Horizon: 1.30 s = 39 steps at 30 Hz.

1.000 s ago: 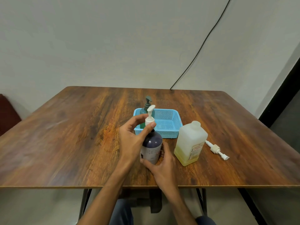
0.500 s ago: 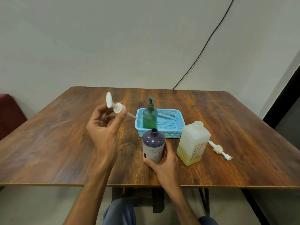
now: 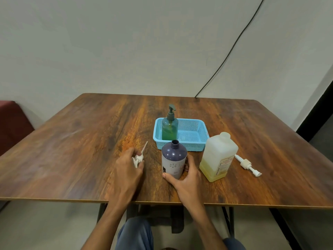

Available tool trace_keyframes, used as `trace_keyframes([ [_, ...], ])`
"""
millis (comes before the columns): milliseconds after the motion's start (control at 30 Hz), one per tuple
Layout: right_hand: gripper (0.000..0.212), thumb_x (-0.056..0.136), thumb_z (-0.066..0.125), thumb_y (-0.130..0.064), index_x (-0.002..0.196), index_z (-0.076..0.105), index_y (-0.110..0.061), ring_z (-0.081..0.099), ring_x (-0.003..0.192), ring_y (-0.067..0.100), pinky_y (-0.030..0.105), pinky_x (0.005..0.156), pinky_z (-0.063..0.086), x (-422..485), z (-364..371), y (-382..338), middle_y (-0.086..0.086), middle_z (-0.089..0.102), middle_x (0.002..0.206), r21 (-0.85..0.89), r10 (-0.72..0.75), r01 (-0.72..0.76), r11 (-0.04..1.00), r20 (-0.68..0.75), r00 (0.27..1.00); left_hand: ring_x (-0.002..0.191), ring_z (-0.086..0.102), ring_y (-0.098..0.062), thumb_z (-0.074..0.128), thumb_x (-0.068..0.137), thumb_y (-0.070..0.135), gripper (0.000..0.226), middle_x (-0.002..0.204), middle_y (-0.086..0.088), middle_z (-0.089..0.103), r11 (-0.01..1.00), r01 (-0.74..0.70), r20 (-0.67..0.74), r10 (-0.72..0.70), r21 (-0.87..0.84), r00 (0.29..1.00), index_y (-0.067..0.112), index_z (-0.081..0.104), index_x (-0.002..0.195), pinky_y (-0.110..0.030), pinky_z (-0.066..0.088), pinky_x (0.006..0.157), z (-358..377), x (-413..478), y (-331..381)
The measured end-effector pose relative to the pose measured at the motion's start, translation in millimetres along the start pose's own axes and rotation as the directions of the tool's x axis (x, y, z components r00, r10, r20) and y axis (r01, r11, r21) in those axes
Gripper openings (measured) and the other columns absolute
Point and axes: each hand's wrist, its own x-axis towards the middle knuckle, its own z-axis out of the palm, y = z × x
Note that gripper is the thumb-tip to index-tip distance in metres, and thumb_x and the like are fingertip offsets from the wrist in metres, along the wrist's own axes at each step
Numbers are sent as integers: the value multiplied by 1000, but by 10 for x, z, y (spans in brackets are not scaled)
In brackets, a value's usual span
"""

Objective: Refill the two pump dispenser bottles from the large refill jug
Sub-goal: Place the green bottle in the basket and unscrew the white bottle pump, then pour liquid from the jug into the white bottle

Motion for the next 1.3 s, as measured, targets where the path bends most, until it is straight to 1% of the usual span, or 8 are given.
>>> trace_keyframes([
  [167,95,64,90,-48,143,39,-39,47,126,0,19,97,42,5,1,11,-20,50,139,-5,2,-2,1000,6,1000,90,63,-14,78,86,13,22,100,3,67,998,40,69,-43,48,997,21,64,101,-31,55,76,-10,-61,61],
  [400,94,65,90,-48,139,34,-49,42,116,-14,6,89,33,3,-15,-37,-34,42,128,5,-3,3,1000,10,1000,117,58,-22,79,86,21,39,125,-5,63,995,53,0,-53,86,999,13,64,120,-42,49,102,22,-105,129],
  [533,93,65,90,-48,140,36,-44,40,117,-17,7,92,33,-19,-38,-68,-29,44,132,13,0,0,1000,28,1000,132,53,-11,73,87,23,45,139,3,59,973,-109,-100,90,-204,991,22,59,131,-27,43,111,57,-262,273],
  [667,84,69,88,-47,138,41,-41,48,124,-7,22,102,47,-126,-106,-121,-26,52,135,41,-68,67,997,22,997,134,48,2,76,81,49,72,143,28,49,904,-17,89,61,-427,994,39,43,145,-14,43,105,195,-312,441],
  [800,72,75,86,-28,137,50,-34,48,129,3,32,107,45,-396,-246,-85,-14,56,135,-41,-176,172,984,-158,972,137,44,5,85,68,59,102,151,26,43,875,76,207,28,-478,978,42,30,153,-23,44,108,370,-315,512],
  [967,41,81,81,-20,116,61,-20,57,113,13,29,90,53,-399,-582,-77,-9,58,116,-119,-336,318,940,-472,815,135,52,-6,93,68,40,101,147,16,50,849,142,205,-40,-510,978,33,34,150,-26,48,110,549,-340,579],
  [1133,67,73,87,-32,127,48,-23,52,111,11,38,81,58,-157,-843,-5,-9,48,124,-86,-178,159,984,-620,764,132,55,-11,92,68,33,98,147,4,54,850,122,155,-48,-512,987,23,38,150,-33,49,109,652,-346,633],
  [1300,98,66,92,-38,142,31,-39,47,130,11,40,99,50,31,-966,63,-14,44,142,58,-12,37,998,-383,923,132,54,-9,90,66,45,97,146,7,54,855,100,166,-17,-509,986,27,40,147,-33,50,108,726,-345,651],
])
